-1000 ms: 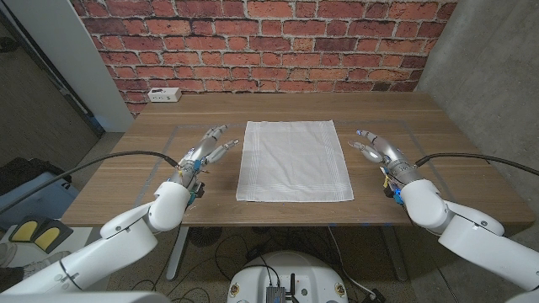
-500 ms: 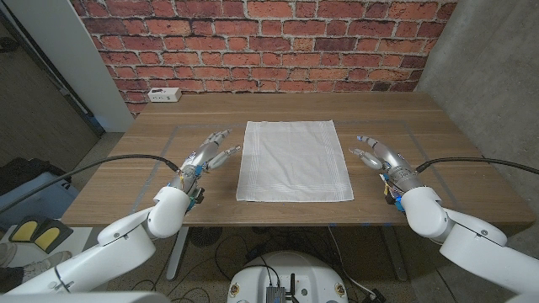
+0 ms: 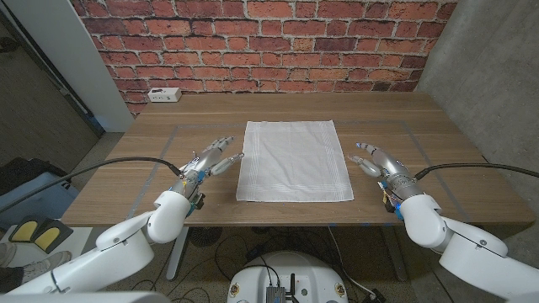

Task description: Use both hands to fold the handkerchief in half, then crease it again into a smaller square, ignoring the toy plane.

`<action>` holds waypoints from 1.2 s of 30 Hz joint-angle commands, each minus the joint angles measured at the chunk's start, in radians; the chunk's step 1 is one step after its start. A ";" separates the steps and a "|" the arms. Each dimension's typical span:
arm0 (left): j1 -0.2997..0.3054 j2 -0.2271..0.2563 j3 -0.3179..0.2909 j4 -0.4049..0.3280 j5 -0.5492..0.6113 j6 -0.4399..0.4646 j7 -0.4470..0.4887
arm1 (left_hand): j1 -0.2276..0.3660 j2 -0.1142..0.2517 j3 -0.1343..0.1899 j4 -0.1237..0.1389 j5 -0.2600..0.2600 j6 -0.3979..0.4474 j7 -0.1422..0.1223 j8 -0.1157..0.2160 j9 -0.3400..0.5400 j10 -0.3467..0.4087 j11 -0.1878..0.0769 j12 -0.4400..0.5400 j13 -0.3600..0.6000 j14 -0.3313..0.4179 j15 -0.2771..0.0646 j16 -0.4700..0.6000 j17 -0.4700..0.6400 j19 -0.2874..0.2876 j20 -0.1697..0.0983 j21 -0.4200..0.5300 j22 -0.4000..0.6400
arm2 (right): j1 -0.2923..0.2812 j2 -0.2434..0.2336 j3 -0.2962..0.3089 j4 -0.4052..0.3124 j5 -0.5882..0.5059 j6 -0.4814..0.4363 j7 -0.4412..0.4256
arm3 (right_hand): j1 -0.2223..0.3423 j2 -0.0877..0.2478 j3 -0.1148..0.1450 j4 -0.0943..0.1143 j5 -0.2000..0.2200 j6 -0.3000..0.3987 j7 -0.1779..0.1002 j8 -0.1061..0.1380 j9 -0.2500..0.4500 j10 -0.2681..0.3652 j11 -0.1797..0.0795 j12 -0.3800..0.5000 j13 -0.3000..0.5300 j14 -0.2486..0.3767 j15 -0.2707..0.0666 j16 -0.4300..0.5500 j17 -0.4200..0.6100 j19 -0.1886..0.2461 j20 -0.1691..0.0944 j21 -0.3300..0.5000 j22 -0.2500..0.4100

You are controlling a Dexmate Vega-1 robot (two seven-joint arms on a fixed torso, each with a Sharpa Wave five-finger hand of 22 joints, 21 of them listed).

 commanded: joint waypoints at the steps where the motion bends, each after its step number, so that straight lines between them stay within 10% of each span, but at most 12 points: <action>1: -0.003 0.038 0.025 -0.021 0.035 0.040 -0.047 | 0.015 0.000 0.004 -0.007 0.007 0.011 0.000 0.004 0.005 0.001 -0.008 0.005 0.005 0.003 -0.005 0.002 0.001 0.000 0.010 0.007 0.003 | -0.022 0.005 -0.023 -0.027 -0.027 -0.062 -0.007 | 0.010 -0.003 0.010 -0.001 -0.003 0.013 0.002 0.004 0.004 0.008 -0.001 0.004 0.002 0.005 -0.002 0.005 -0.001 0.008 -0.001 0.005 0.001; 36: -0.091 0.111 0.193 -0.115 0.320 0.303 -0.168 | 0.124 -0.105 -0.010 -0.056 0.009 0.284 -0.007 0.073 0.008 0.096 -0.036 0.030 0.005 0.005 -0.009 -0.010 0.002 0.021 0.020 0.008 -0.004 | 0.068 -0.019 -0.182 -0.104 -0.085 -0.307 0.002 | 0.065 0.001 0.040 -0.015 0.004 0.050 -0.013 0.005 0.005 0.025 -0.032 0.002 0.002 0.039 -0.036 0.013 -0.007 0.043 -0.014 0.013 0.002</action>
